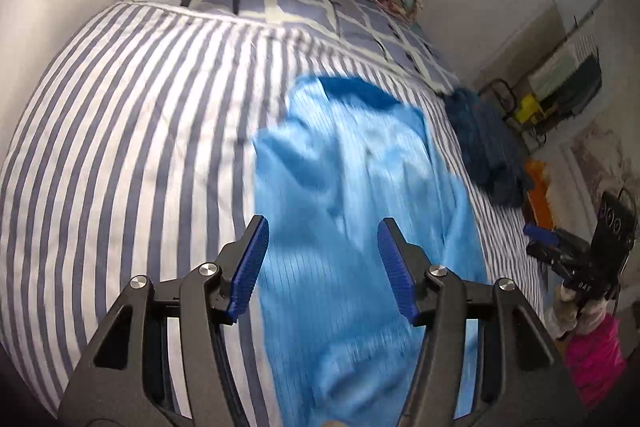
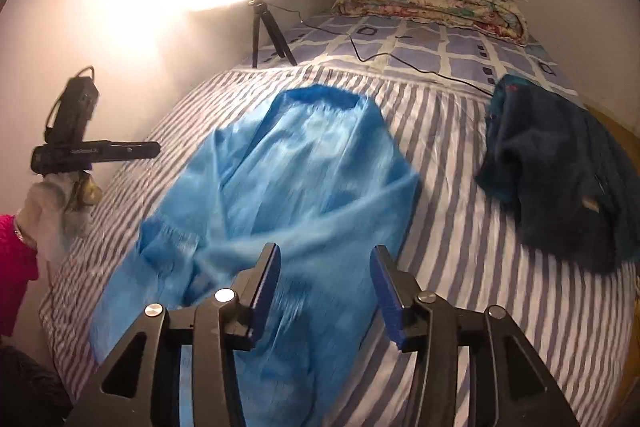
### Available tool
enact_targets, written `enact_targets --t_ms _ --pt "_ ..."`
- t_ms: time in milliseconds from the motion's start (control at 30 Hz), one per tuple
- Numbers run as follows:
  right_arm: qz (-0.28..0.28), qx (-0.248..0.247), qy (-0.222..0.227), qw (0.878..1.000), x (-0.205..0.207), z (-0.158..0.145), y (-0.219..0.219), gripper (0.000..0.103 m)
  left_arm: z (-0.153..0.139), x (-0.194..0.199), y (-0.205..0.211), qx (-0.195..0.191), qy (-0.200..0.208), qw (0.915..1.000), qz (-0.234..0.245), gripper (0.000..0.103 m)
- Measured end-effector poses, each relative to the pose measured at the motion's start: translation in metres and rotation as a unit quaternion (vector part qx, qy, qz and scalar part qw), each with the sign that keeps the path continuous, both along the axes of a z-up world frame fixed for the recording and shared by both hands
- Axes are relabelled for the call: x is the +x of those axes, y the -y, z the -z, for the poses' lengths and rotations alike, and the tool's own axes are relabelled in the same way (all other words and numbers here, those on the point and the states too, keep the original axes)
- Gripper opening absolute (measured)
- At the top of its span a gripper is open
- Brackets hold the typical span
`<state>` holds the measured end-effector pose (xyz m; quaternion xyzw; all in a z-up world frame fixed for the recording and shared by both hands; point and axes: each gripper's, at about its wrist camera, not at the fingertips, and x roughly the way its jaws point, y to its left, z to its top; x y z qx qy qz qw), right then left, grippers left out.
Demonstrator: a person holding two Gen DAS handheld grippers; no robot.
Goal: Fold large clothes
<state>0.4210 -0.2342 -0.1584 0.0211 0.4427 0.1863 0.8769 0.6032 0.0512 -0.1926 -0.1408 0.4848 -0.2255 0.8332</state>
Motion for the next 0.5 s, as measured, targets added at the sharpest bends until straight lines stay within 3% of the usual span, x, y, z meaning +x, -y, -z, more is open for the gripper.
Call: enact_targets --t_ms 133,300,500 --pt "0.016 0.01 -0.006 1.0 0.05 0.011 0.004 0.049 0.015 0.045 0.001 -0.008 -0.011 0.9999 0.009 0.058" --pt "0.024 0.053 -0.024 0.998 0.109 0.024 -0.003 0.05 0.038 0.07 0.001 0.002 -0.025 0.9993 0.026 0.058" --pt "-0.045 0.12 -0.038 0.991 0.165 0.023 -0.061 0.05 0.064 0.085 -0.011 -0.063 -0.049 0.9964 0.031 0.058"
